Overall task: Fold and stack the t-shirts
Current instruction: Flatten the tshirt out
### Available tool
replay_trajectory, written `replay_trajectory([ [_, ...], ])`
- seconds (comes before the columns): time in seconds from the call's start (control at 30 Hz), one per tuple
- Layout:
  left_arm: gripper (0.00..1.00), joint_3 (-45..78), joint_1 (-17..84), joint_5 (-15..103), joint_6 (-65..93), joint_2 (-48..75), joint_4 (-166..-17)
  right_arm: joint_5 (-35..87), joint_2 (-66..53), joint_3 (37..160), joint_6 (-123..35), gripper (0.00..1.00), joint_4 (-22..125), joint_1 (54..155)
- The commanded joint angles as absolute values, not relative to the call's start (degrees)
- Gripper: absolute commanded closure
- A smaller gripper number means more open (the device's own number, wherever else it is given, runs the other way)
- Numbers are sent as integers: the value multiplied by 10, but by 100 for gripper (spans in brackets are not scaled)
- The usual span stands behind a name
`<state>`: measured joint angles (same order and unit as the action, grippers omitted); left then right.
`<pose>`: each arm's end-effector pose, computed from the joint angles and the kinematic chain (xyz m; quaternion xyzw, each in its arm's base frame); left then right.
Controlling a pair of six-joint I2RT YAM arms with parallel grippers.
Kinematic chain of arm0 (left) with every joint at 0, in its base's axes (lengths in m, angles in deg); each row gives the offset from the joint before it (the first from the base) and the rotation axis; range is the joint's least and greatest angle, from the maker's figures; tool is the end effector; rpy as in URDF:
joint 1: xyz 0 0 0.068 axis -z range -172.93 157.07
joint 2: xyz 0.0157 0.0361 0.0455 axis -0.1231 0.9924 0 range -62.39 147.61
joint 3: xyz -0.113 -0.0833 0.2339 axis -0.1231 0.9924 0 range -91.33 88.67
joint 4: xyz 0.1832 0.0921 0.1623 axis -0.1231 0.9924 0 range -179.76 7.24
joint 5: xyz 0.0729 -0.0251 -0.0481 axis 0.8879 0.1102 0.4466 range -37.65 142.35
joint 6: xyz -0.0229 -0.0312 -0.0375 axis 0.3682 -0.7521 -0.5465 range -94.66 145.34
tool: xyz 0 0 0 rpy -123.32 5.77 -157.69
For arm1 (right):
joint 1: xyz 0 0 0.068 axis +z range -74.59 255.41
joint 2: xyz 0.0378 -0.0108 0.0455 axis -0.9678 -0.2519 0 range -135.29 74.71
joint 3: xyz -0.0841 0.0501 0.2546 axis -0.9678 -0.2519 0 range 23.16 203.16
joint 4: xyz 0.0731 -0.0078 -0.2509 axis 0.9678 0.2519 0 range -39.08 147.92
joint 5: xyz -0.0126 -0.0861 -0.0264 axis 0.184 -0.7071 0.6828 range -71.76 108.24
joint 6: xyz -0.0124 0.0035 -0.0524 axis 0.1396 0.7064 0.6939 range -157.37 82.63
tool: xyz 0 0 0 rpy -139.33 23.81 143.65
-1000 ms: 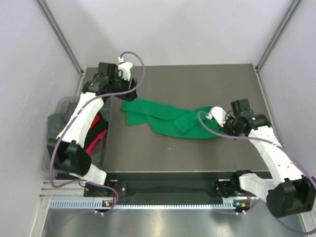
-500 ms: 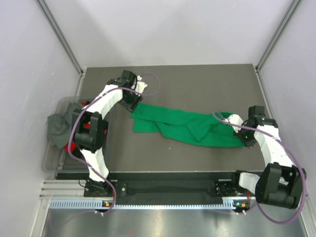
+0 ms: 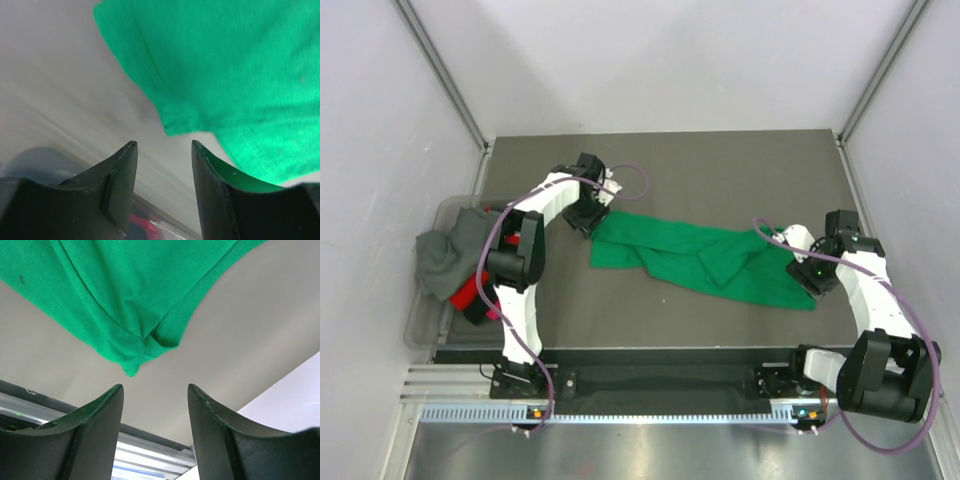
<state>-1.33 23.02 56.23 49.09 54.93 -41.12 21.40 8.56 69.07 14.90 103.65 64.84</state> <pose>0.3977 -0.1111 0.1828 0.3329 0.9344 0.0418 0.1197 0.1930 -0.0340 0.2217 -0.3557 0.9224 -0.0540 0.1406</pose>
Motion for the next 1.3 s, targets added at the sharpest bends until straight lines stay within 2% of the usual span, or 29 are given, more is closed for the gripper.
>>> replay_trajectory([
  [0.0,48,-47,230,548,487,561,-412,229,104,707,144,45,1033,643],
  [0.3,49,-51,231,526,485,580,-404,239,103,701,139,45,1033,643],
  [0.4,53,-50,232,508,488,589,-402,244,101,706,136,45,1033,643],
  [0.43,63,-51,232,503,491,592,-399,247,101,707,135,45,1034,643],
  [0.5,73,-54,232,496,492,600,-391,249,103,716,132,45,1035,644],
  [0.53,82,-53,232,495,492,601,-390,255,105,721,131,45,1041,644],
  [0.63,100,-46,232,499,490,600,-390,269,125,751,132,45,1048,644],
  [0.8,100,-41,232,502,474,571,-389,319,158,793,153,46,1044,644],
  [0.9,100,-34,233,510,463,527,-387,397,164,817,189,46,1043,646],
  [1.0,100,-18,238,510,455,484,-385,450,113,855,196,46,1065,679],
  [1.13,100,15,256,516,451,436,-378,493,-18,945,205,50,1128,743],
  [1.27,100,47,260,540,452,411,-398,484,-125,1047,213,51,1178,852],
])
